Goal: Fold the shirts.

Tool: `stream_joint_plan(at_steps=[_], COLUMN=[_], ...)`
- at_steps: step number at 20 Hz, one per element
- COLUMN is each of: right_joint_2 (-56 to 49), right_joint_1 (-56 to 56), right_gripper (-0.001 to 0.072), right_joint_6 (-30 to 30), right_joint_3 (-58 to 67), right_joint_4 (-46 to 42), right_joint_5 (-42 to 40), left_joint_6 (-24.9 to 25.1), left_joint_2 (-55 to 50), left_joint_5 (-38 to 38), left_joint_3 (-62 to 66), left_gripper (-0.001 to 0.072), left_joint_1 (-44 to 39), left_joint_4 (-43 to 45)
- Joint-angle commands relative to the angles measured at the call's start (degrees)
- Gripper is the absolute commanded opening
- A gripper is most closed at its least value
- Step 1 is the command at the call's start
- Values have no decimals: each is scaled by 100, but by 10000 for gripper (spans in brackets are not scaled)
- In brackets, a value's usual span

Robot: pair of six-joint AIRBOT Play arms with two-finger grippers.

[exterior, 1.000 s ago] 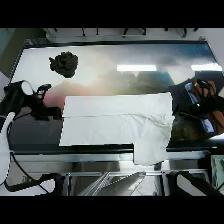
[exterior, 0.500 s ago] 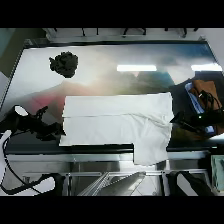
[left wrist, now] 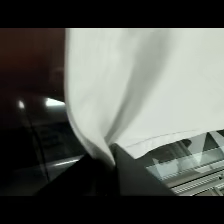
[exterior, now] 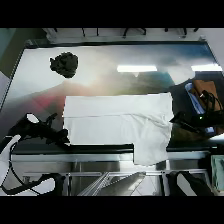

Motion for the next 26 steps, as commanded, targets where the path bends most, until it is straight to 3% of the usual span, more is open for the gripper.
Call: stream_joint_plan(at_steps=[1,5,10,17,19,26], right_joint_2=[15,26,63,122,109,107], right_joint_1=[-4,-9,-17,15,109,1456], right_gripper=[701,701,701,697,619,620], right_joint_6=[-72,-219,-389,-457,-52,791], right_joint_3=[0,-260,-1510,-2653,-2732,-3012], right_joint_4=[2,-529,-522,229,267,616], right_joint_5=[9,284,-201,-675,-785,-1462], left_joint_6=[-9,-20,-92,-293,-293,-293], left_joint_2=[153,1029,1982,2341,2341,2341], left_joint_5=[289,175,-96,-625,-678,-723], left_joint_3=[-90,-61,494,890,892,892], left_gripper=[17,16,16,16,16,16], left_joint_1=[-256,-260,-227,-227,-227,-227], left_joint_4=[140,422,431,402,396,396])
